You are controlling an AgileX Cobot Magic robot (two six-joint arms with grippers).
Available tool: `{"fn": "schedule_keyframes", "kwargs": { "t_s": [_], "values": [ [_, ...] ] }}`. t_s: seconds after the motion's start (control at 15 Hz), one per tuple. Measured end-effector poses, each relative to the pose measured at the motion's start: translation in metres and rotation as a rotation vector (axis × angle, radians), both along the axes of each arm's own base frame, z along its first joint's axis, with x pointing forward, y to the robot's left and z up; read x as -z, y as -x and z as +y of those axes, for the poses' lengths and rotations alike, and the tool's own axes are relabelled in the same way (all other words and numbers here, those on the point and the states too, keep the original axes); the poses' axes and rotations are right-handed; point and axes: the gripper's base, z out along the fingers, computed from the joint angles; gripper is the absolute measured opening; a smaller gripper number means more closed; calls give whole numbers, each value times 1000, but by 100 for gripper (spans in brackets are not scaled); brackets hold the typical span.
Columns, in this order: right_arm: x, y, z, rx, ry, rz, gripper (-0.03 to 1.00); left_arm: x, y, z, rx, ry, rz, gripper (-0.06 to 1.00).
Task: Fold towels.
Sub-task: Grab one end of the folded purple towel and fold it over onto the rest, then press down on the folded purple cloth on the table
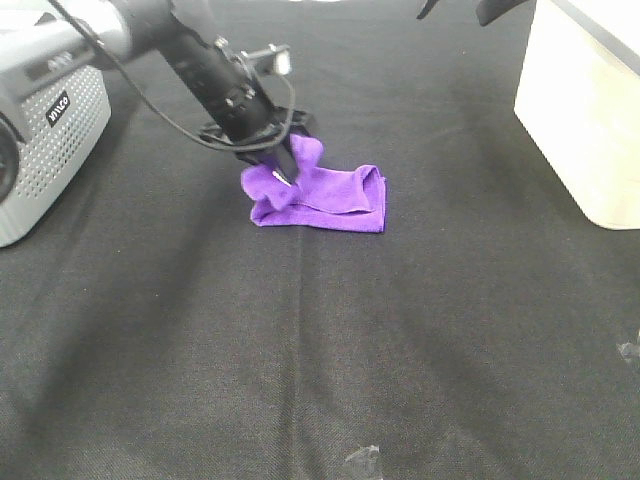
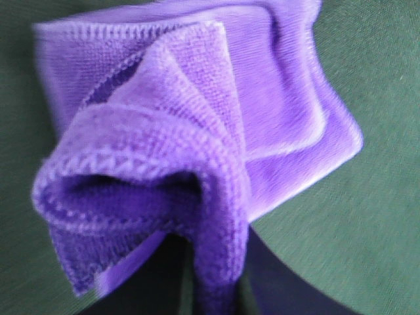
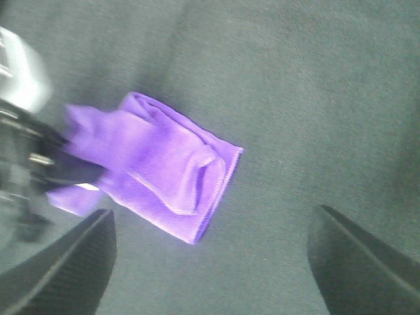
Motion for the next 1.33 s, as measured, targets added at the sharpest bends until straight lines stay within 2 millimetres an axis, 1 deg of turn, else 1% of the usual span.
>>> {"fn": "schedule_keyframes", "kwargs": {
  "t_s": [0.07, 0.13, 0.27, 0.33, 0.4, 0.47, 0.67, 0.73, 0.8, 0.87, 1.0, 1.13, 1.2, 1.27, 1.33],
  "values": [
    [-2, 1, 1, -2, -11, -1, 76, 2, 3, -12, 3, 32, -7, 16],
    [-3, 2, 2, -4, -22, -2, 76, 3, 5, -25, -1, 70, -26, 26],
    [-10, 5, 3, -8, -44, -11, 76, -1, 7, -46, -25, 154, -66, 53],
    [-14, 7, 3, -10, -55, -17, 76, -5, 9, -54, -27, 213, -61, 62],
    [-18, 9, 3, -11, -61, -23, 76, -8, 12, -60, -13, 260, -53, 66],
    [-21, 10, 3, -12, -67, -28, 76, -10, 13, -63, -4, 294, -52, 68],
    [-28, 14, 3, -14, -76, -43, 76, -23, 10, -65, 11, 346, -97, 68],
    [-30, 15, 3, -15, -79, -45, 76, -34, 7, -63, 15, 360, -124, 68],
    [-30, 15, 4, -18, -93, -42, 76, -47, 4, -56, 23, 352, -155, 68],
    [-31, 16, 5, -21, -107, -40, 76, -51, 0, -47, 10, 315, -168, 68],
    [-31, 16, 6, -24, -121, -37, 76, -47, -4, -22, -4, 195, -114, 68],
    [-31, 16, 6, -24, -123, -36, 76, -41, -12, 9, -42, 96, -82, 68],
    [-31, 16, 7, -25, -129, -35, 76, -41, -19, 25, -86, 73, -82, 68],
    [-32, 16, 8, -28, -138, -33, 76, -45, -23, 40, -127, 66, -85, 68],
    [-30, 17, 8, -31, -144, -28, 76, -46, -26, 46, -141, 58, -90, 68]
  ]
}}
